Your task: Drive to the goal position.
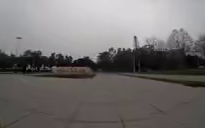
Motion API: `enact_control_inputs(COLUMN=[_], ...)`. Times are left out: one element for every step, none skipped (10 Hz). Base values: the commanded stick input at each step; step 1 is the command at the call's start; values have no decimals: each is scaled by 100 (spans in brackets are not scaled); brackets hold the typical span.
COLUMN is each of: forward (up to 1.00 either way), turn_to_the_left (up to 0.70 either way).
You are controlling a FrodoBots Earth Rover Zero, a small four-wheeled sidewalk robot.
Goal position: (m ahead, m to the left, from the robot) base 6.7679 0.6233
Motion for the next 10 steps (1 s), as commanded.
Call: enact_control_inputs(forward=[70,70,70,70,70,70,70,70,70,70], turn_to_the_left=[-1,-1,-1,-1,-1,-1,-1,-1,-1,-1])
